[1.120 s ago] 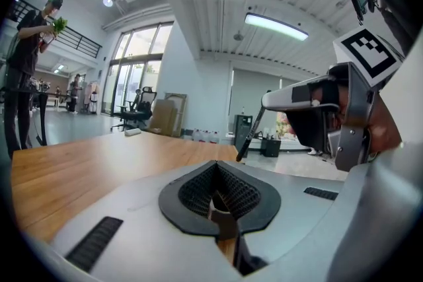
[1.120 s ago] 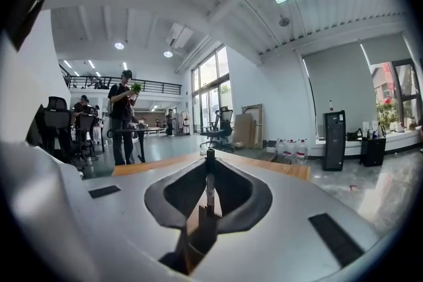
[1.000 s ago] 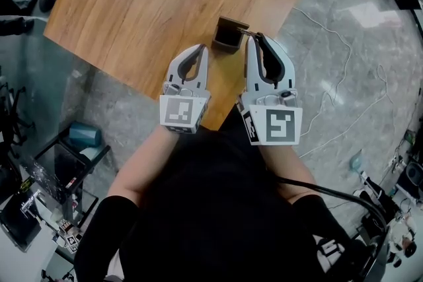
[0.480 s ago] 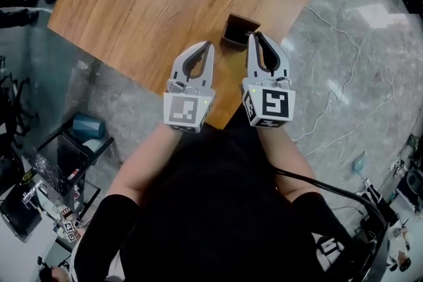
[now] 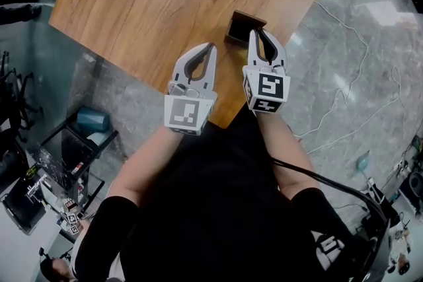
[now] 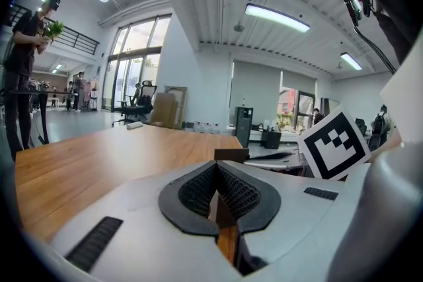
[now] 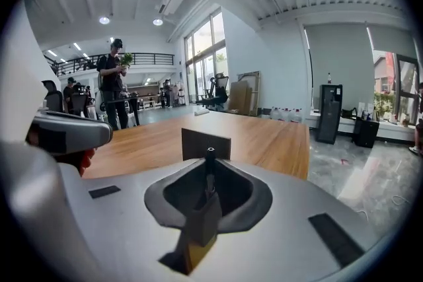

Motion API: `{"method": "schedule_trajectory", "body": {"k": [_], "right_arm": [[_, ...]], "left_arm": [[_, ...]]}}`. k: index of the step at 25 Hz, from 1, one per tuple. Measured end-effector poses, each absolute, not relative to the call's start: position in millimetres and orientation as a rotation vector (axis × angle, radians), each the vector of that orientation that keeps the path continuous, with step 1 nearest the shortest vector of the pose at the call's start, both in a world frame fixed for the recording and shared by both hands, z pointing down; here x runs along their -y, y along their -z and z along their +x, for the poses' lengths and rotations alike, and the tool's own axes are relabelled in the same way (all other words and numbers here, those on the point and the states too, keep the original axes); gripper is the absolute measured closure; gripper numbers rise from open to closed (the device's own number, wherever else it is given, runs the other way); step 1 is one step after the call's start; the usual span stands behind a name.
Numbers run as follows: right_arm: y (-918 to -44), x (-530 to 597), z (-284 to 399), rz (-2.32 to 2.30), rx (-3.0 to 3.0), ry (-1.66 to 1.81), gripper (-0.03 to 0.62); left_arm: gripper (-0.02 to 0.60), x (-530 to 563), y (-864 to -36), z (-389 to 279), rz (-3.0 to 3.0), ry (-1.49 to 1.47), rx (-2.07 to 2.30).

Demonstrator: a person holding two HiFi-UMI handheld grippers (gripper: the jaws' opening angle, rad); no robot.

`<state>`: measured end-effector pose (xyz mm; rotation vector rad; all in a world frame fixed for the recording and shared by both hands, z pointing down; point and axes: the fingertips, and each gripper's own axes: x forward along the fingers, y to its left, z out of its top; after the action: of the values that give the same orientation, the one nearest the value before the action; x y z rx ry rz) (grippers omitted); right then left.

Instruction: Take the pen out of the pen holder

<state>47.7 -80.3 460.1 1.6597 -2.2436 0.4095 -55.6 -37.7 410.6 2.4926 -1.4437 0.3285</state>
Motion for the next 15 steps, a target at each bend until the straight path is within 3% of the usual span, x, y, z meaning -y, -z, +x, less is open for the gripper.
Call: {"method": "schedule_trajectory", "body": {"k": [15], "right_arm": [[-455.1,81.6,60.4,1.733,2.228,-0.4,0.553]], "left_arm": [[0.575,38.2,-413.1,-56.8,2.499,-0.331,1.422]]}}
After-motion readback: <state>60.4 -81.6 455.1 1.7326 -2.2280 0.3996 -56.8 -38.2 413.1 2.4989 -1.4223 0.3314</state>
